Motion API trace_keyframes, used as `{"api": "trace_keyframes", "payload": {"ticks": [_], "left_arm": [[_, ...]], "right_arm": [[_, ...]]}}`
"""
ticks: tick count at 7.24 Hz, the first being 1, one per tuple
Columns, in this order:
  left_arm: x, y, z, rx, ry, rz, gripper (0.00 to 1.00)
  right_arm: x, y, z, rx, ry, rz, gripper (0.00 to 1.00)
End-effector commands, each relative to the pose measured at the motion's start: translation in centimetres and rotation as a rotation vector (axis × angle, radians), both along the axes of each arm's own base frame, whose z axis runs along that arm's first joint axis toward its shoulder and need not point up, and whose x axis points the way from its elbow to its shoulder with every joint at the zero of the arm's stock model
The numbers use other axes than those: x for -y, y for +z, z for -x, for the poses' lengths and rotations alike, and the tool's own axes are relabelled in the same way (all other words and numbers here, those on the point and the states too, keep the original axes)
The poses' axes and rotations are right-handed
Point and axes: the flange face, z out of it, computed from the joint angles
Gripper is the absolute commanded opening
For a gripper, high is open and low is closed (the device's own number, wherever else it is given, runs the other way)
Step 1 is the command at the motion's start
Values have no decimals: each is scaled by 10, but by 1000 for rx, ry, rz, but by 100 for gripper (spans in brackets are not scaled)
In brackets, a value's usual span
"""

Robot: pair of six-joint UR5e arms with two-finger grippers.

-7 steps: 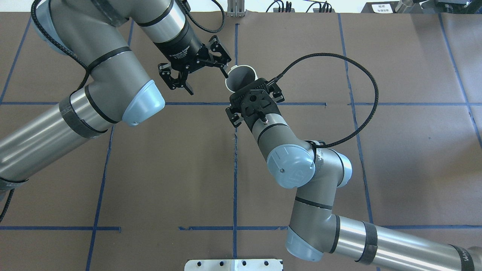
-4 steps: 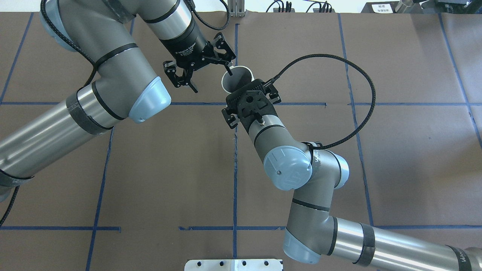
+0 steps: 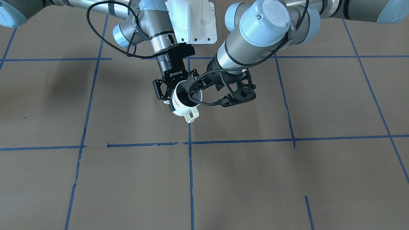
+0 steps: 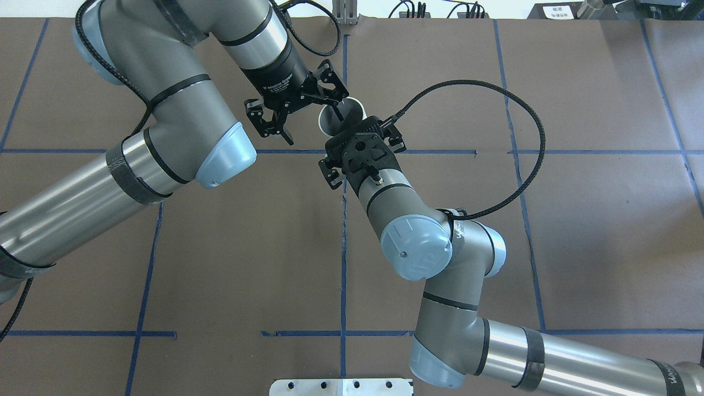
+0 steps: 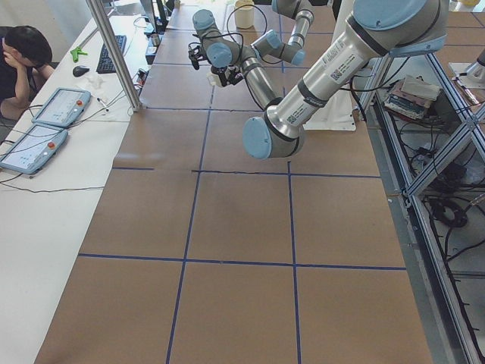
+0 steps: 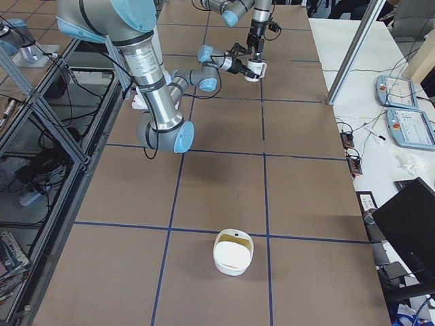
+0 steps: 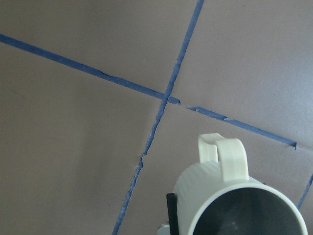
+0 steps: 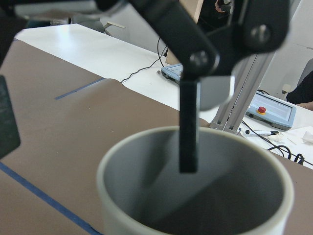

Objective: Left arm hands cup to right arm to dump lemon

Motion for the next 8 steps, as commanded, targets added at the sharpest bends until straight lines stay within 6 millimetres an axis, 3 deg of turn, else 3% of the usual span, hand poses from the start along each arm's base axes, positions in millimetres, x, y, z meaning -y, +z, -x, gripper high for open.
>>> {"api": "trace_keyframes", "payload": {"ticks": [1, 2, 3, 8], "left_arm": [[-3, 0, -4, 4, -13, 42, 66], [-3, 0, -3, 6, -23, 59, 53], [-3, 0, -4, 7, -22, 62, 50], [-4, -2, -4, -3, -20, 49, 47]], "right_arm": [[1, -1, 0, 3, 1, -1, 48], [-2, -2, 2, 3, -2, -1, 48], [-2, -2, 2, 3, -2, -1, 48], [-4, -1, 3, 3, -5, -1, 48]]}}
